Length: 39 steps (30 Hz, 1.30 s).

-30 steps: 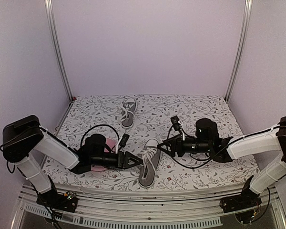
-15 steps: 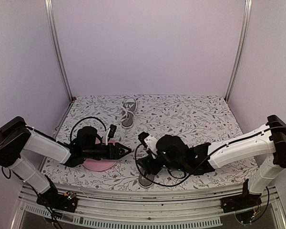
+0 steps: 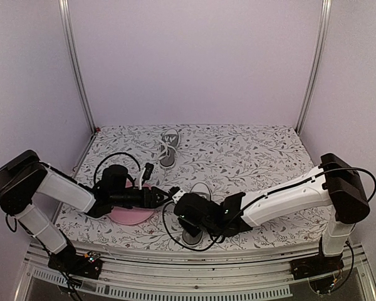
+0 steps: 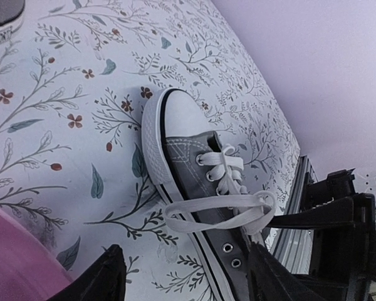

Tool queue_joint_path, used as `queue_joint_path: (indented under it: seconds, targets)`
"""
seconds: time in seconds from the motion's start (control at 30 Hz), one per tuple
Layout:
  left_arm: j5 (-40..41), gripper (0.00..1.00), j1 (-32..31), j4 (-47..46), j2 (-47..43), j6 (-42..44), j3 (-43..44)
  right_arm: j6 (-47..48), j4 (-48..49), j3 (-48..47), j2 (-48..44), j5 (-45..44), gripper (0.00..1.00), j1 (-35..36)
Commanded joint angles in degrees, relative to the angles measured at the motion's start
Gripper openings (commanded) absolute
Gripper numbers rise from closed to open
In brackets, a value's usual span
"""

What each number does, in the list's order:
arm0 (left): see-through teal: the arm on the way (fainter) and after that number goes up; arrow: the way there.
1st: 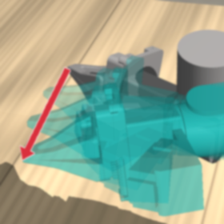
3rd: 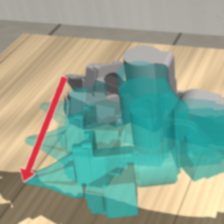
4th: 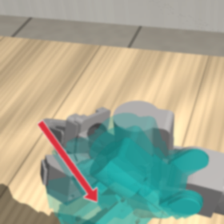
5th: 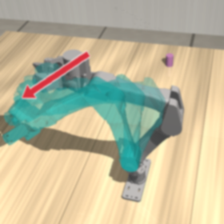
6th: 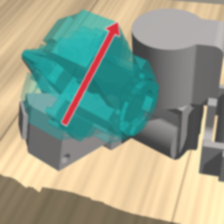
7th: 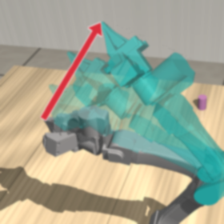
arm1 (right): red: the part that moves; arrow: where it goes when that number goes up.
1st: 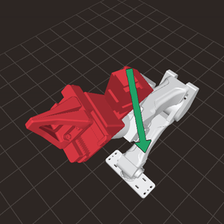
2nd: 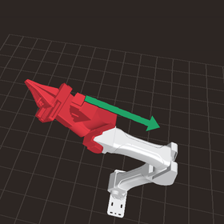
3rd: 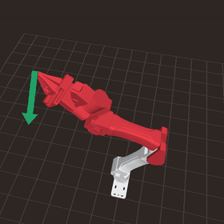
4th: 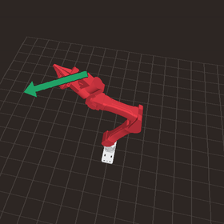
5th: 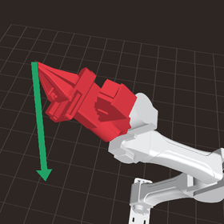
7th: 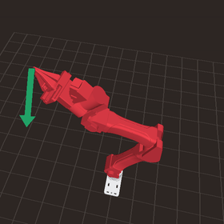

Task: Tie the shoes

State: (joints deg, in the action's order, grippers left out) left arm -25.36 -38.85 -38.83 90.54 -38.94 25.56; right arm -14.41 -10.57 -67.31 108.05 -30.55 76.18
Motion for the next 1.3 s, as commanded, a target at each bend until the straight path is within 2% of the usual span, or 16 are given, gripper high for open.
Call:
queue_joint_path:
  seconds: [0.0,0.23,0.4,0.53,0.67,0.87,1.07,1.27]
  targets:
    - [-1.9,0.66,1.2,-2.6,0.5,1.8,0.3,-2.2,-5.4,-1.6,2.0,-4.0,0.4,0.5]
    - [-7.1,0.64,0.9,-5.5,3.8,5.2,1.3,-5.7,-2.4,1.6,-4.0,-1.0,0.14,0.0]
    - [-10.0,0.63,-0.7,-7.1,7.1,7.1,3.1,-7.8,4.2,8.0,-9.3,7.6,0.05,-3.1]
    - [-10.7,0.63,-1.8,-7.1,9.6,9.8,4.5,-8.6,10.4,12.4,-11.9,14.9,0.04,-5.8]
    - [-13.3,0.63,-2.6,-7.9,12.3,11.8,5.9,-9.3,12.8,14.2,-12.6,18.7,0.03,-7.5]
    - [-16.6,0.65,-3.1,-11.5,15.9,13.4,6.3,-10.3,15.0,16.0,-13.4,21.4,0.03,-9.0]
    - [-16.0,0.54,-3.2,-10.1,17.8,14.3,7.8,-10.7,15.4,16.9,-14.2,22.0,0.03,-9.6]
    - [-13.7,0.52,-3.7,-8.2,18.6,15.0,9.4,-11.0,16.1,17.3,-14.5,22.5,0.03,-10.1]
